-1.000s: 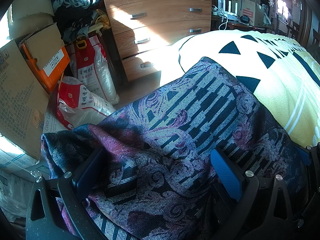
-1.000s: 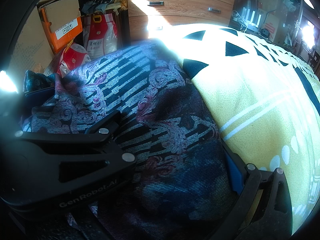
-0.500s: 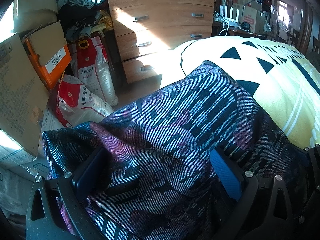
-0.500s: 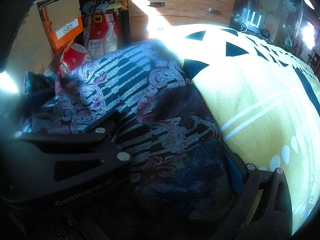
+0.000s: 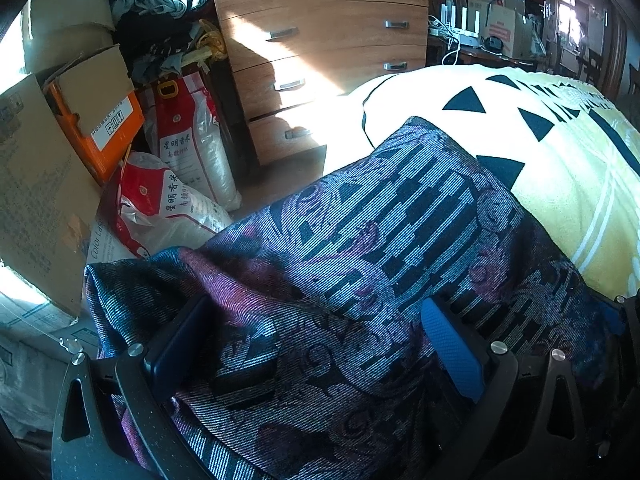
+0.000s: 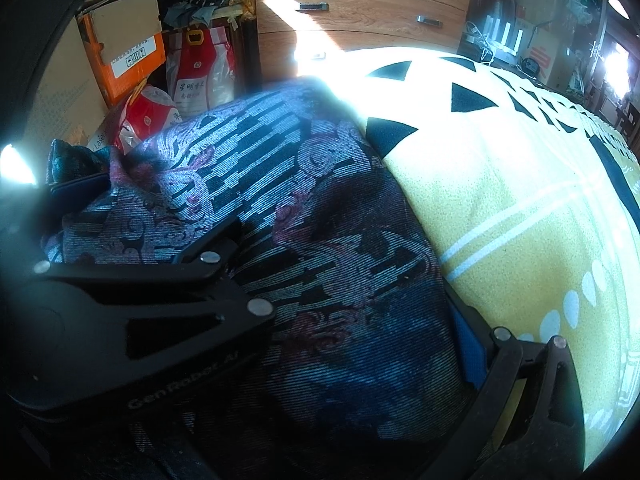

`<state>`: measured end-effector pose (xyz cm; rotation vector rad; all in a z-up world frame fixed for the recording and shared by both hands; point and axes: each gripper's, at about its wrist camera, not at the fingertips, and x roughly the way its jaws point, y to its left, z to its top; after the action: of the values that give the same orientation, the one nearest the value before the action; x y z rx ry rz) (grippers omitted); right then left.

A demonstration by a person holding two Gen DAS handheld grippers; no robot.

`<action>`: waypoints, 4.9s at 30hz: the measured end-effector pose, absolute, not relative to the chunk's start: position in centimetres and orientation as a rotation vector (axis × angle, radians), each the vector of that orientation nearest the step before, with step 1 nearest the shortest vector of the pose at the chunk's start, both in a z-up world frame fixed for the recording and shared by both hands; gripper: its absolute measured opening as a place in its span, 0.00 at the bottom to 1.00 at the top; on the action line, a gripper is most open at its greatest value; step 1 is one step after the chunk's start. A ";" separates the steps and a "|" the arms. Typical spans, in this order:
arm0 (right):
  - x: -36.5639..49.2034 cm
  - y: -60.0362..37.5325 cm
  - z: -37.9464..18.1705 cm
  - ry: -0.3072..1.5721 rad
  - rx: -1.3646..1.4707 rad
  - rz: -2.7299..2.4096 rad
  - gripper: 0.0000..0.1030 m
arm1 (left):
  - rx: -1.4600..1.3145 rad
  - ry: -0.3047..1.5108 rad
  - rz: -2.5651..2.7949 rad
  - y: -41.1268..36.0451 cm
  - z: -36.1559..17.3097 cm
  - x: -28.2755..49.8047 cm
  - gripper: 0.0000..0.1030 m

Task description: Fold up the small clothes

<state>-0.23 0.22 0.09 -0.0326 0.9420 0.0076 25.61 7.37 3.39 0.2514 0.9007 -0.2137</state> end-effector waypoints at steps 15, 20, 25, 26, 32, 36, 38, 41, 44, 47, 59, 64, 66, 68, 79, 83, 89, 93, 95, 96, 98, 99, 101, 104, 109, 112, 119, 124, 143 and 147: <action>0.1 0.3 0.0 0.949 -0.040 0.003 1.00 | 0.238 0.896 -0.220 7.8 3.4 25.6 1.00; 0.3 0.1 -0.1 0.958 -0.031 0.002 1.00 | 0.235 0.896 -0.223 7.6 3.3 25.6 1.00; 1.0 -0.5 0.8 1.043 -0.017 0.053 1.00 | 0.196 0.923 -0.267 8.1 3.3 26.2 1.00; 0.9 -0.7 1.3 1.065 -0.010 0.058 1.00 | 0.179 0.930 -0.292 8.5 3.5 26.4 1.00; -3.3 -1.7 7.2 0.942 -0.100 0.037 1.00 | -0.005 0.932 -0.480 11.3 4.6 26.8 1.00; -8.2 -4.8 11.8 0.837 -0.066 -0.027 1.00 | -0.066 0.935 -0.530 12.5 5.6 27.4 1.00; -11.1 -6.8 13.8 0.792 -0.047 -0.079 1.00 | 0.001 0.948 -0.564 11.8 6.8 27.5 1.00; -16.3 -10.3 17.5 0.715 -0.058 -0.195 1.00 | -0.008 0.845 -0.628 11.1 11.0 26.5 1.00; -19.4 -12.2 21.2 0.643 -0.093 -0.293 1.00 | -0.063 0.673 -0.725 9.5 18.8 25.1 1.00; -22.9 -13.1 27.5 0.500 -0.132 -0.384 1.00 | -0.136 0.376 -0.864 7.7 30.2 22.0 1.00; -34.6 -18.1 19.7 0.568 -0.117 -0.703 1.00 | -0.008 0.046 -1.107 -7.7 38.5 9.9 1.00; -39.3 -20.9 21.4 0.518 -0.016 -0.806 1.00 | 0.113 0.151 -1.431 -17.5 39.0 4.0 1.00; -40.9 -21.3 23.1 0.453 -0.015 -0.840 1.00 | 0.072 0.194 -1.579 -20.6 41.2 1.7 1.00; -42.0 -21.2 24.8 0.386 -0.032 -0.867 1.00 | 0.030 0.242 -1.691 -23.2 43.0 0.0 1.00; -48.0 -21.2 22.5 0.363 0.081 -0.892 1.00 | -0.017 0.172 -1.965 -22.8 57.5 -14.4 1.00; -49.9 -21.5 22.6 0.349 0.118 -0.924 1.00 | -0.143 0.124 -1.974 -18.0 62.7 -15.2 1.00; -52.5 -21.7 21.9 0.329 0.223 -0.940 1.00 | -0.341 0.033 -1.872 -11.0 68.1 -12.7 1.00; -53.4 -21.5 21.6 0.342 0.226 -0.948 1.00 | -0.385 -0.008 -1.753 -7.6 69.8 -9.4 1.00; -53.9 -21.7 21.3 0.355 0.232 -0.954 1.00 | -0.419 0.007 -1.699 -6.8 70.5 -7.1 1.00; -54.1 -21.9 21.2 0.359 0.240 -0.956 1.00 | -0.437 0.025 -1.657 -6.3 71.2 -6.2 1.00; -54.6 -22.4 20.8 0.365 0.267 -0.963 1.00 | -0.479 0.060 -1.603 -6.3 72.4 -4.0 1.00; -54.7 -22.6 20.7 0.366 0.283 -0.965 1.00 | -0.507 0.073 -1.587 -6.8 72.6 -3.3 1.00; -55.0 -22.9 20.3 0.353 0.322 -0.961 1.00 | -0.549 0.102 -1.596 -7.1 72.9 -2.6 1.00; -54.8 -22.9 19.9 0.343 0.368 -0.947 1.00 | -0.512 0.091 -1.653 -8.1 73.2 -3.9 1.00; -54.4 -21.3 19.7 0.360 0.337 -0.918 1.00 | -0.492 0.190 -1.820 -9.9 75.7 -5.7 1.00; -54.9 -21.1 19.8 0.370 0.330 -0.921 1.00 | -0.551 0.226 -1.881 -10.3 77.8 -6.8 1.00; -57.6 -21.9 19.3 0.358 0.390 -0.979 1.00 | -0.635 0.164 -1.905 -8.8 80.8 -9.3 1.00; -57.3 -22.8 20.1 0.331 0.436 -0.954 1.00 | -0.582 0.264 -1.973 -10.9 80.6 -10.2 1.00; -39.5 -9.9 25.4 0.332 0.321 0.234 1.00 | -0.292 0.304 -2.024 -12.6 78.1 -18.5 1.00; -33.7 -8.4 27.0 0.314 0.234 0.229 1.00 | -0.328 0.392 -2.034 -14.0 77.7 -18.2 1.00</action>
<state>-33.66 -8.35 27.03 0.2340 0.3145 0.2289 -18.17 -13.99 77.72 -0.3280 0.3921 -2.0336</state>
